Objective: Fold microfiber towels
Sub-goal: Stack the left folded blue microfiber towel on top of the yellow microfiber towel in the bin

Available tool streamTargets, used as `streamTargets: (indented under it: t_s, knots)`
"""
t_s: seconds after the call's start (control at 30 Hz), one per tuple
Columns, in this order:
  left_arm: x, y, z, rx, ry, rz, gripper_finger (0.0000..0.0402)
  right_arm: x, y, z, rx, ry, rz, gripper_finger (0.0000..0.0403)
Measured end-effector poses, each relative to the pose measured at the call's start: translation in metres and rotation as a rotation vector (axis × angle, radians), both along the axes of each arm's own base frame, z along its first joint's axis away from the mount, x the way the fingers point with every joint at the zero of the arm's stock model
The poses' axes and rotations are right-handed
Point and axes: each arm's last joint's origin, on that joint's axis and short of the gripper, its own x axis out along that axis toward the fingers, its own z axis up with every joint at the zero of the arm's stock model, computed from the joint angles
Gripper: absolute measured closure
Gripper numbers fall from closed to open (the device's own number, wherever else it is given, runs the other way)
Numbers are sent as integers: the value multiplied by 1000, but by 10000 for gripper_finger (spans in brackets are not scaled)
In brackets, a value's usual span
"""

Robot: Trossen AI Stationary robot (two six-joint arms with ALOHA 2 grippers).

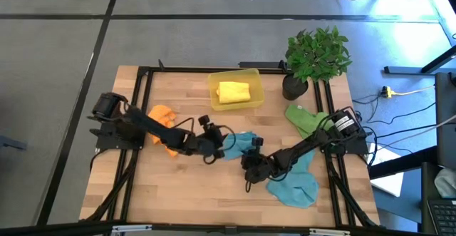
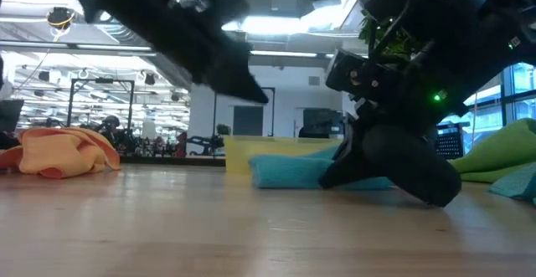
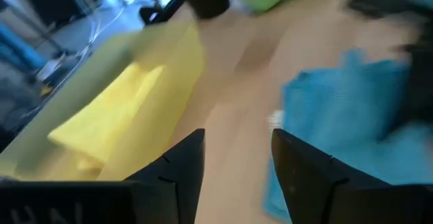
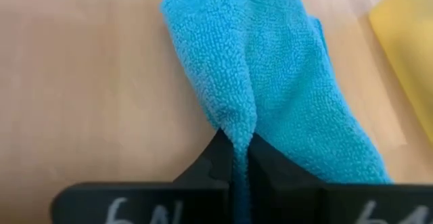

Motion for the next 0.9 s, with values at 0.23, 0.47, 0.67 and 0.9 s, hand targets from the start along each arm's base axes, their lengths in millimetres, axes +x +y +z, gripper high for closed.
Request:
streamTargets:
  t_s: [0.23, 0.47, 0.67, 0.9]
  knots:
    - [-10, -38, 9, 34, 13, -212, 218, -3, 0, 24, 87, -49, -26, 390]
    - [-16, -74, -25, 37, 133, -391, 178, -2, -2, 34, 157, -60, -9, 390]
    - [-15, -94, -46, 192, 137, -450, 160, -1, -4, 36, 209, -54, -6, 390]
    - [-8, -88, -59, 234, 144, -414, 155, 0, -4, 36, 212, -49, 5, 390]
